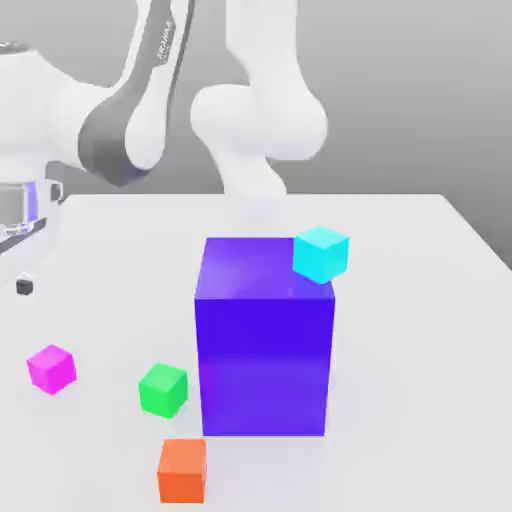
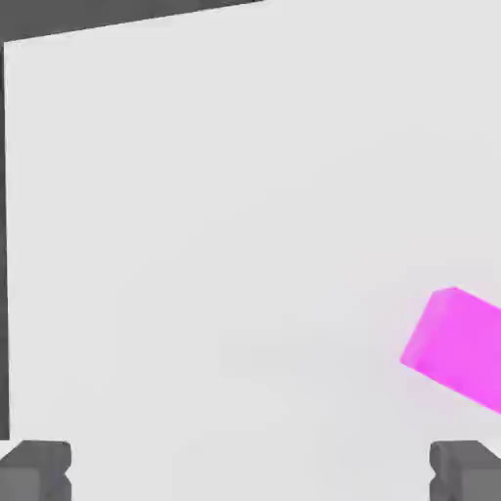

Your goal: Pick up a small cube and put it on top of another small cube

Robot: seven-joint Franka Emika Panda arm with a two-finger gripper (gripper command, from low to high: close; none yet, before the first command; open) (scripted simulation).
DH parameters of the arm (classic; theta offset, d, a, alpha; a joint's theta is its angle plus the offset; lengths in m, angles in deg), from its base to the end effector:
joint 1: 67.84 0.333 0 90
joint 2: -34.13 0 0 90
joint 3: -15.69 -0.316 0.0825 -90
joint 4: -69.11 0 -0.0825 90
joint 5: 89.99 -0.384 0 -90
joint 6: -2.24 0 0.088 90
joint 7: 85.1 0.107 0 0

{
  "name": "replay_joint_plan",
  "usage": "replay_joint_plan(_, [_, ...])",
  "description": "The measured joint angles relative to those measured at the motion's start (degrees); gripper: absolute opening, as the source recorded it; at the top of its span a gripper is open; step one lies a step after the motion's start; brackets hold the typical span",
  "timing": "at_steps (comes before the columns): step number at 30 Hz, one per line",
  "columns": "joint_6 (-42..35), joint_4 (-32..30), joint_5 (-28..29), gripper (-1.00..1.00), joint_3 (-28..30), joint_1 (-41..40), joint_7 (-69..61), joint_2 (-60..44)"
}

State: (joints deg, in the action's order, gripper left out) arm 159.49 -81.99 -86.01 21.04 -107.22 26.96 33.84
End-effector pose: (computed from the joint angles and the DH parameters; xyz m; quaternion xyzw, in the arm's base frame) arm 0.3136 -0.3069 0.2535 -0.2314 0.9714 -0.0510 0.0156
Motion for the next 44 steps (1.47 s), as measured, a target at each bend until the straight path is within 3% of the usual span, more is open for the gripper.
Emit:
replay_joint_plan(4, [4.20, -2.39, -5.90, 0.00, 0.63, -2.86, 4.18, -6.93])
replay_joint_plan(9, [12.17, -0.92, -9.81, 0.00, -2.05, -5.19, 2.53, -17.13])
replay_joint_plan(10, [13.57, -0.59, -10.06, -1.00, -2.50, -5.59, 2.32, -18.88])
replay_joint_plan(17, [13.91, -0.54, -10.06, -1.00, -2.64, -5.73, 2.35, -19.15])
replay_joint_plan(23, [5.15, -2.80, -6.60, -1.00, -0.46, -4.12, 4.91, -8.11])
replay_joint_plan(33, [-2.59, -14.22, -6.01, -1.00, -9.09, 11.20, -1.17, 11.11])
replay_joint_plan(41, [9.72, -14.64, -2.91, -1.00, -10.04, 11.58, 0.34, -0.82])
replay_joint_plan(42, [10.92, -14.61, -2.67, 1.00, -9.98, 11.60, 0.50, -2.06])
replay_joint_plan(44, [10.92, -14.61, -2.67, 1.00, -9.98, 11.60, 0.50, -2.06])
